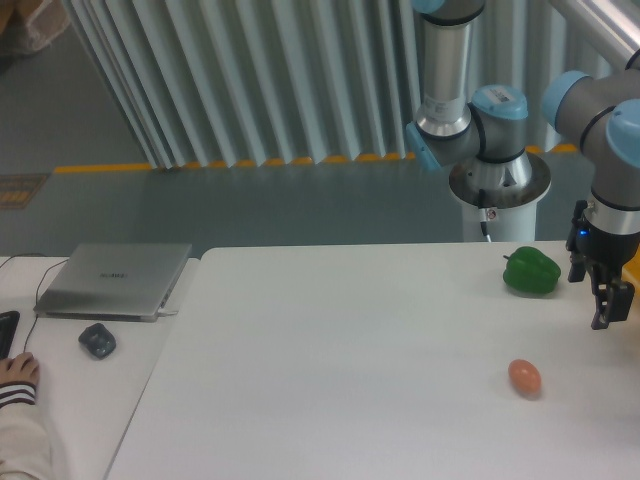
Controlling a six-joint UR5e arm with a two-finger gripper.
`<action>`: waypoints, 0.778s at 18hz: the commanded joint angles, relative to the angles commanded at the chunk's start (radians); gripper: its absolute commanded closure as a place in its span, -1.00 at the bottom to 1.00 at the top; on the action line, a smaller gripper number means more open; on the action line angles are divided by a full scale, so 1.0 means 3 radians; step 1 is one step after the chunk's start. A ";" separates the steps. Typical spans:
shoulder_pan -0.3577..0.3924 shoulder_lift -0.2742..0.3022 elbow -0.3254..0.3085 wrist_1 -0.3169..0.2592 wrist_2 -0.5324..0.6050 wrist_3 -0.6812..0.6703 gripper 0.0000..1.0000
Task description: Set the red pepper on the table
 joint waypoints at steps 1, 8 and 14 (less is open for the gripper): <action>0.0000 0.0000 -0.0005 0.0030 0.0000 0.0010 -1.00; -0.0005 0.0000 -0.0031 0.0046 0.0005 0.0051 -1.00; 0.0010 0.0061 -0.0235 0.0281 0.0005 -0.0005 -1.00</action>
